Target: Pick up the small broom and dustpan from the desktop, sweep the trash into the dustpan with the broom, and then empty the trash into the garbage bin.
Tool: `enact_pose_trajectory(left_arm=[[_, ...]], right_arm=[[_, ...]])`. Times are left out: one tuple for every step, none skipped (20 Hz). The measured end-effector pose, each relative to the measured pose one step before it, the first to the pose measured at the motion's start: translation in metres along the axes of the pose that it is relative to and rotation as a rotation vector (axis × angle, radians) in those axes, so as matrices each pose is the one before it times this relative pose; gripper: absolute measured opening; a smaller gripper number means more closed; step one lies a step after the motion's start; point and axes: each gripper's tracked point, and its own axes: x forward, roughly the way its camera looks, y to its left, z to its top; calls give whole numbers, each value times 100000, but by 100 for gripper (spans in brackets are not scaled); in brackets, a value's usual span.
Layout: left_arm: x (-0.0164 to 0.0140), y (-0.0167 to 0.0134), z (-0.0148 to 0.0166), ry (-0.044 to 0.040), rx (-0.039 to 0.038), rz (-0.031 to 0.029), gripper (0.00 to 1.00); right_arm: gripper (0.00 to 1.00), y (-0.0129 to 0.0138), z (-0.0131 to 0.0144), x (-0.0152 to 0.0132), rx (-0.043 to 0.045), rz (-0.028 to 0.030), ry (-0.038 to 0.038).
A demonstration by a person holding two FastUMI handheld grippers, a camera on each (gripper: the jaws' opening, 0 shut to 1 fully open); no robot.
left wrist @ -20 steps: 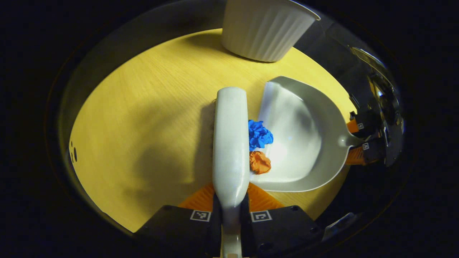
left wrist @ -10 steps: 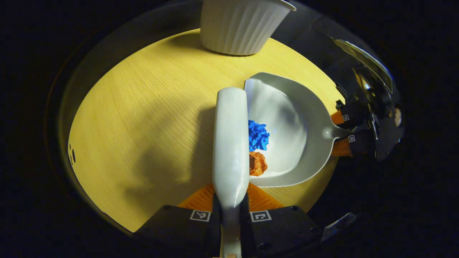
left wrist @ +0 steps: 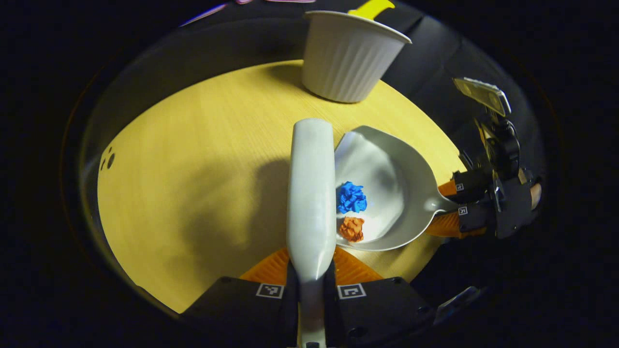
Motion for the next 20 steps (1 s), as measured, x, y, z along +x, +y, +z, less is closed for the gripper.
enact_pose_trajectory(left_arm=[[-1270,734,-129,-4138,-3654,2087,26],[-978,584,-311,-3199,-3949,1309,26],[-1234,932,-616,-2723,-4555,2102,26],[-1268,1075,-505,-2818,-4838,2017,24],[-1840,1435,-164,-2349,-5139,933,26],[-1400,1013,45,-1444,-5316,-390,27],[-1222,1506,-62,-1257,-4460,94,25],[-682,1500,-200,-786,-2672,713,25],[-162,1686,-523,-522,-1875,1111,26],[-259,1583,-507,-4,-1738,886,26],[347,885,-578,294,-2553,-474,26],[188,555,-283,-161,-3446,-1703,26],[175,31,-125,-390,-2838,-1609,25],[172,381,-220,125,-1380,-325,25],[-32,231,105,533,-62,429,26],[-107,144,33,847,695,649,26],[-245,40,-204,614,819,549,26],[-284,222,-79,365,946,362,25],[-519,449,-282,119,764,294,25],[-621,432,-176,64,412,-16,25]], right_arm=[[34,109,106,-275,2519,1394,-2266],[34,-107,82,-182,1689,257,-2033],[34,-60,-202,-199,401,-725,-1342],[30,-159,-64,-285,-230,-1590,-838],[34,-65,289,-611,-88,-1855,-1207],[34,-177,346,-629,638,-1669,-1183],[34,55,148,-924,1575,-662,-1256],[34,60,148,-606,2035,22,-1141],[30,-262,-44,-211,1847,-695,-824],[34,-338,235,-624,1418,-1805,-843],[34,-318,462,-1218,1034,-2194,-1108],[34,-376,697,-1211,958,-2351,-1292],[34,-254,773,-1248,1244,-2306,-1477],[34,-356,957,-1249,1996,-1653,-1421],[34,-488,1234,-1691,3232,-921,-1451],[30,-609,1414,-1331,3882,207,-2147],[34,-453,1414,-1257,3596,792,-3260],[34,-195,1616,-1106,796,125,-3358],[34,-403,1227,-1223,-590,-767,-2568],[38,-547,1230,-1015,-189,-852,-1931]])
